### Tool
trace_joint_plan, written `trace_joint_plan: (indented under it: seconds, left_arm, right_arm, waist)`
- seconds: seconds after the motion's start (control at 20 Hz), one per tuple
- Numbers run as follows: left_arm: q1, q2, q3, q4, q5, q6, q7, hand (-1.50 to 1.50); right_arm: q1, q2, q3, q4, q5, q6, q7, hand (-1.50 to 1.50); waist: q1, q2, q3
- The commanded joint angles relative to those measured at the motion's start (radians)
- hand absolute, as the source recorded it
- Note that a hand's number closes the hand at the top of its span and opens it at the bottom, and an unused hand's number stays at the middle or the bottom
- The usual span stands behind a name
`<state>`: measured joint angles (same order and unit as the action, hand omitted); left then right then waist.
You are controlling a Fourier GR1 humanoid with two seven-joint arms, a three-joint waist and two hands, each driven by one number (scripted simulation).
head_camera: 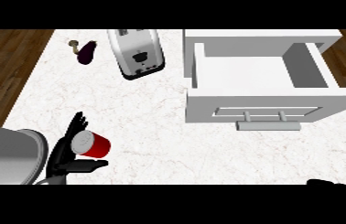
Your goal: Pick up the can, place it into the drawer and close the drawer
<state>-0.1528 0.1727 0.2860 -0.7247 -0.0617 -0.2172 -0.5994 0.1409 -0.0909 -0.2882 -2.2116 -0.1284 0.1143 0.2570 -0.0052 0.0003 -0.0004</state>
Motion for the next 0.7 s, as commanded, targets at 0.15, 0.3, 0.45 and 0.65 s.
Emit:
trace_joint_plan:
  seconds: [0.15, 0.3, 0.45, 0.65]
  left_arm:
    - [-0.075, -0.013, -0.058, 0.03, -0.009, -0.043, 0.038, -1.5]
    - [-0.149, -0.002, -0.047, 0.144, -0.004, -0.056, -0.007, -1.5]
    - [-0.109, 0.024, -0.057, 0.135, 0.015, -0.151, -0.04, 1.5]
    - [-0.245, -0.005, -0.051, 0.265, 0.004, -0.125, -0.106, 1.5]
  right_arm:
    - [0.054, 0.008, -0.027, -0.102, -0.054, 0.016, 0.059, -1.5]
    - [-0.096, -0.003, 0.013, 0.018, 0.043, -0.048, 0.06, -1.5]
    - [-0.087, -0.001, 0.008, 0.023, 0.04, -0.037, 0.036, -1.5]
    - [-0.061, 0.009, 0.02, -0.004, 0.053, -0.03, 0.033, -1.5]
  waist:
    - [-0.002, -0.002, 0.0]
    - [0.001, 0.001, 0.0]
    - [0.003, 0.0, 0.0]
    - [-0.007, 0.003, -0.001]
